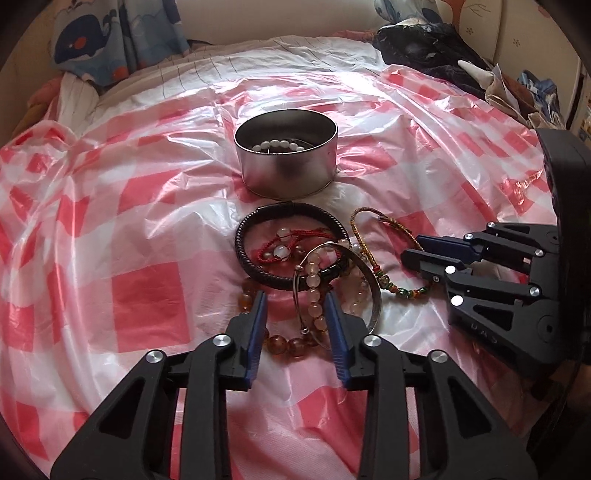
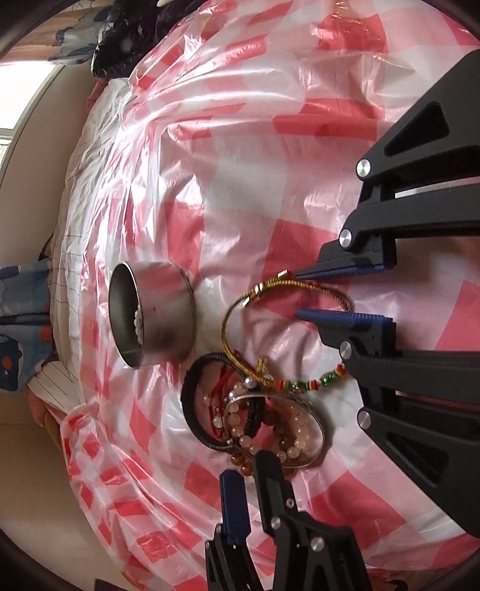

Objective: Organize jewelry

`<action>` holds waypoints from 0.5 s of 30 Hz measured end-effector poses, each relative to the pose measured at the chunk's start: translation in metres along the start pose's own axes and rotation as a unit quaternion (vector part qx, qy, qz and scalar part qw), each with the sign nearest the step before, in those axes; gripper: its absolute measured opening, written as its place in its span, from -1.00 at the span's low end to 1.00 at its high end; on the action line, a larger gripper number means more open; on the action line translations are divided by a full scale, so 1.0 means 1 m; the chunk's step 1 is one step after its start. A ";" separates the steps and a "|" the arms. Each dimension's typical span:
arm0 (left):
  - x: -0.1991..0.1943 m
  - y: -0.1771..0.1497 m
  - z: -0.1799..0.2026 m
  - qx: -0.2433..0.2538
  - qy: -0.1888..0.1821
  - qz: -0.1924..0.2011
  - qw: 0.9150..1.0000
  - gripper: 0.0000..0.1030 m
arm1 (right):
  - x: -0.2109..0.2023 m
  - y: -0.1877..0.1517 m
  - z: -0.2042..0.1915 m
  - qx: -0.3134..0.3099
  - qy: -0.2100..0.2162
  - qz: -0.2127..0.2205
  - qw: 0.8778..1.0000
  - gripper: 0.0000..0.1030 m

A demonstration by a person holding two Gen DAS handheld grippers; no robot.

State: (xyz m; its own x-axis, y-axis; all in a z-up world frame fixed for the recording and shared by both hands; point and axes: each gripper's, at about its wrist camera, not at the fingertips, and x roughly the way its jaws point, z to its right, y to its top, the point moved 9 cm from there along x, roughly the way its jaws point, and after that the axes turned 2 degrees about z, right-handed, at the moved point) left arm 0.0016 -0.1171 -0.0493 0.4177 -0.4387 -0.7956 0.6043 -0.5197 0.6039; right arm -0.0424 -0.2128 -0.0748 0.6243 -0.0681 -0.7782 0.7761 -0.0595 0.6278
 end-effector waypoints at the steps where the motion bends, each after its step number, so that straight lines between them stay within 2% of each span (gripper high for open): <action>1: 0.002 0.000 0.000 -0.010 -0.008 -0.001 1.000 -0.52 | 0.001 0.000 -0.001 -0.002 0.000 0.000 1.000 -0.67; 4: 0.005 -0.001 -0.002 -0.044 -0.039 -0.006 0.998 -0.62 | 0.002 0.000 -0.002 0.002 0.007 -0.002 1.000 -0.67; 8: 0.008 -0.004 -0.007 -0.087 -0.069 -0.012 0.994 -0.86 | 0.005 -0.001 -0.001 0.016 0.021 -0.004 1.000 -0.67; 15: -0.007 -0.001 -0.012 -0.126 -0.102 0.002 0.987 -0.87 | 0.005 0.000 -0.001 0.025 0.031 -0.001 0.999 -0.67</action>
State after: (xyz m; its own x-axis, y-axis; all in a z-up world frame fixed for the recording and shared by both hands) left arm 0.0062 -0.1040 -0.0448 0.2897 -0.5924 -0.7517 0.7635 -0.3306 0.5548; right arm -0.0395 -0.2126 -0.0792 0.6277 -0.0067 -0.7784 0.7733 -0.1093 0.6245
